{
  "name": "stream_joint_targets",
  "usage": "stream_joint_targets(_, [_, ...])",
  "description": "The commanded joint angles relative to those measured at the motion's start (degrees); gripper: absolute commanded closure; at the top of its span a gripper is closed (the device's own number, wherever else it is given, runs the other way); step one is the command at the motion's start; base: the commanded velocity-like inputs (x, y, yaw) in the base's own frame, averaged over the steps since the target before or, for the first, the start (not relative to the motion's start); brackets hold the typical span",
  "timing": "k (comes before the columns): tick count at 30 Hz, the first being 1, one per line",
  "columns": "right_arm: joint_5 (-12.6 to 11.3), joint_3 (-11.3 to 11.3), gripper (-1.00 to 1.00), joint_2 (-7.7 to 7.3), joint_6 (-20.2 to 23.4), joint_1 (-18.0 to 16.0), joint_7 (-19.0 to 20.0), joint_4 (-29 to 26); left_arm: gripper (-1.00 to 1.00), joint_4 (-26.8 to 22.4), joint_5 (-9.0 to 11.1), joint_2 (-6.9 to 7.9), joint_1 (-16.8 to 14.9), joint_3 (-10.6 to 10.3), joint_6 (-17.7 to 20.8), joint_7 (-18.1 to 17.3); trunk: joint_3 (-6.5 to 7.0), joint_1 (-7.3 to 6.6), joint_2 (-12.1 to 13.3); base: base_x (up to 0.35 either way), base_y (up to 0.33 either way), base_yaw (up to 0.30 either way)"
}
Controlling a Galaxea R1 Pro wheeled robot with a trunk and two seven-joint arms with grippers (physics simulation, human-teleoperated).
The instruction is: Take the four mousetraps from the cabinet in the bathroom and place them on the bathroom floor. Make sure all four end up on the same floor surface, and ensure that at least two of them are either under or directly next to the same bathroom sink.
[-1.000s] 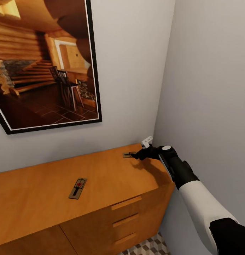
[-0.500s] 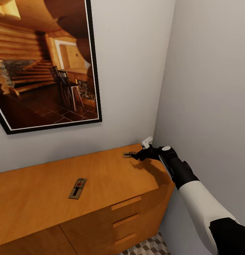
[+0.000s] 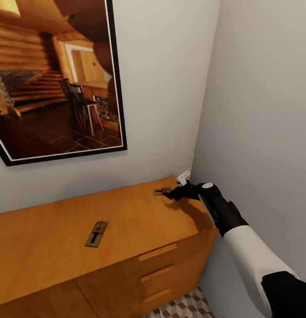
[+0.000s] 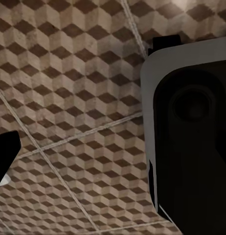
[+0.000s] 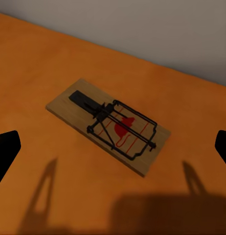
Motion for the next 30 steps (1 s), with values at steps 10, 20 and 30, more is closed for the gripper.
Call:
stream_joint_targets(10, [0.53,0.05,-1.0,-0.02,0.07,-0.03,0.31,0.0,-1.0,0.06,0.48,-0.03,-0.02,-0.48,-0.03,0.04,-0.67,0.0,-0.04,0.0,0.0,0.0])
stream_joint_targets(20, [0.61,0.31,-1.0,-1.9,-7.03,-0.08,0.47,0.17,-1.0,0.02,0.45,-0.11,0.04,-0.49,-0.03,-0.05,-0.7,0.0,-0.04,0.0,0.0,0.0])
stream_joint_targets(30, [1.3,3.5,-1.0,-2.65,-10.02,-0.07,3.59,0.18,-1.0,0.02,0.47,-0.11,0.04,-0.5,-0.03,0.0,-0.7,0.0,-0.04,0.0,0.0,0.0])
